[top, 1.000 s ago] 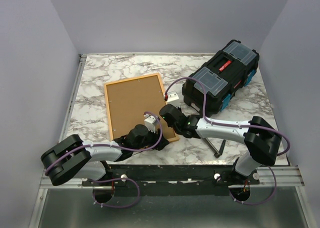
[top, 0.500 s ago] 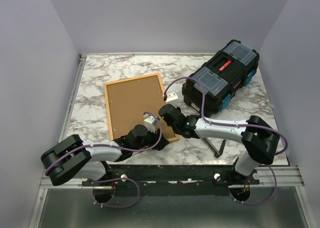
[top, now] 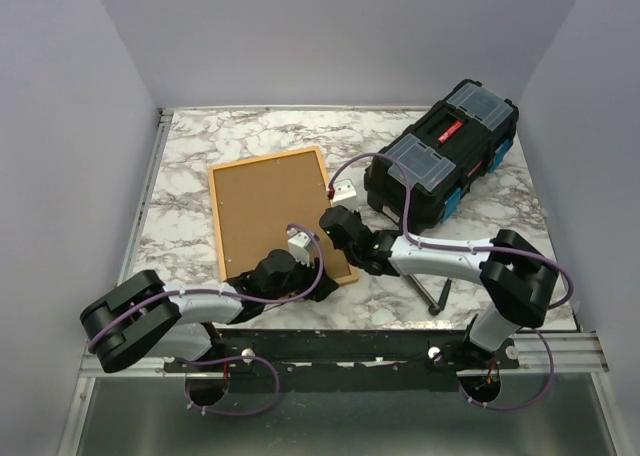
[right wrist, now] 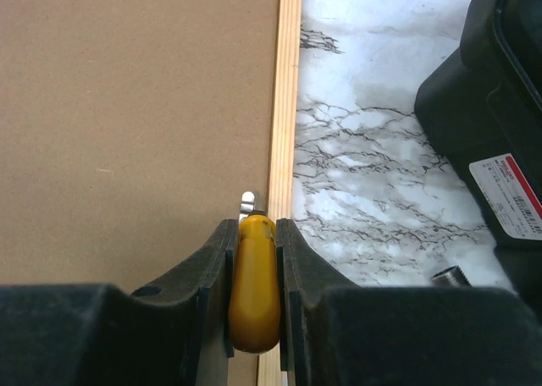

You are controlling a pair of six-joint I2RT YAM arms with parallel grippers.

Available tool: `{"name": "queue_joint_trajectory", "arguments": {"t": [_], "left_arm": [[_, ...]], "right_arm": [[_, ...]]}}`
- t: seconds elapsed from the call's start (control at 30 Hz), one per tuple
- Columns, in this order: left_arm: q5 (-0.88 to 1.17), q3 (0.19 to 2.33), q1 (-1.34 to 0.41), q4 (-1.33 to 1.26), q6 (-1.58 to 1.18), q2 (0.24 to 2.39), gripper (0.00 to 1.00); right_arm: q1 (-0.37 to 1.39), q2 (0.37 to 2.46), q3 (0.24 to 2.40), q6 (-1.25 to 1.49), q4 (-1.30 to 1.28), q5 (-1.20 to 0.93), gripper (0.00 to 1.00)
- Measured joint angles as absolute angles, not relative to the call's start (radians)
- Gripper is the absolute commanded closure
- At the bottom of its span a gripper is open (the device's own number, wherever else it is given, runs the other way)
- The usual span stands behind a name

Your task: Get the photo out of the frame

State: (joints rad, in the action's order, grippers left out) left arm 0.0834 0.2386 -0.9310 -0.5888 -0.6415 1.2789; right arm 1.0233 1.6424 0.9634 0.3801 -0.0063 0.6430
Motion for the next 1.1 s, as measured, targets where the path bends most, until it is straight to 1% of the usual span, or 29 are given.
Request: {"name": "queue_joint_trajectory", "arguments": {"t": [0.17, 0.3, 0.43, 0.5, 0.6, 0.63, 0.7, 0.73, 0.83, 0.9, 0.93, 1.07, 1.1], "left_arm": [[0.109, 0.239, -0.931, -0.516, -0.662, 1.204, 0.37], [0.12, 0.243, -0.931, -0.422, -0.688, 1.087, 0.27], [0.112, 0.301, -0.9, -0.254, -0.728, 0.956, 0.24], [0.099, 0.343, -0.84, -0.146, -0.757, 0.895, 0.21], [0.061, 0.392, -0.717, 0.012, -0.792, 0.814, 0.09], [0.031, 0.417, -0.646, 0.098, -0.809, 0.776, 0.06], [-0.032, 0.449, -0.551, 0.21, -0.834, 0.731, 0.05], [-0.06, 0.468, -0.473, 0.266, -0.844, 0.719, 0.05], [-0.092, 0.504, -0.312, 0.364, -0.85, 0.739, 0.05], [-0.091, 0.532, -0.196, 0.413, -0.847, 0.807, 0.05], [-0.084, 0.559, -0.111, 0.44, -0.842, 0.889, 0.05], [-0.076, 0.596, 0.028, 0.461, -0.832, 1.095, 0.08], [-0.076, 0.595, 0.04, 0.469, -0.831, 1.124, 0.11]], "right_arm": [[1.021, 1.594, 0.967, 0.372, -0.058, 0.642, 0.99], [0.989, 1.573, 1.007, 0.363, -0.081, 0.617, 0.99], [0.95, 1.596, 1.073, 0.342, -0.105, 0.596, 0.99], [0.939, 1.623, 1.116, 0.33, -0.112, 0.588, 0.99], [0.92, 1.677, 1.19, 0.313, -0.125, 0.568, 0.99], [0.916, 1.693, 1.212, 0.31, -0.13, 0.558, 0.99], [0.914, 1.713, 1.242, 0.303, -0.133, 0.537, 0.99], [0.914, 1.716, 1.249, 0.301, -0.134, 0.527, 0.99], [0.909, 1.716, 1.261, 0.297, -0.14, 0.502, 0.99], [0.908, 1.716, 1.261, 0.295, -0.141, 0.483, 0.99], [0.909, 1.716, 1.261, 0.294, -0.142, 0.476, 0.99], [0.908, 1.714, 1.259, 0.293, -0.143, 0.457, 0.99], [0.908, 1.713, 1.258, 0.292, -0.143, 0.453, 0.99]]}}
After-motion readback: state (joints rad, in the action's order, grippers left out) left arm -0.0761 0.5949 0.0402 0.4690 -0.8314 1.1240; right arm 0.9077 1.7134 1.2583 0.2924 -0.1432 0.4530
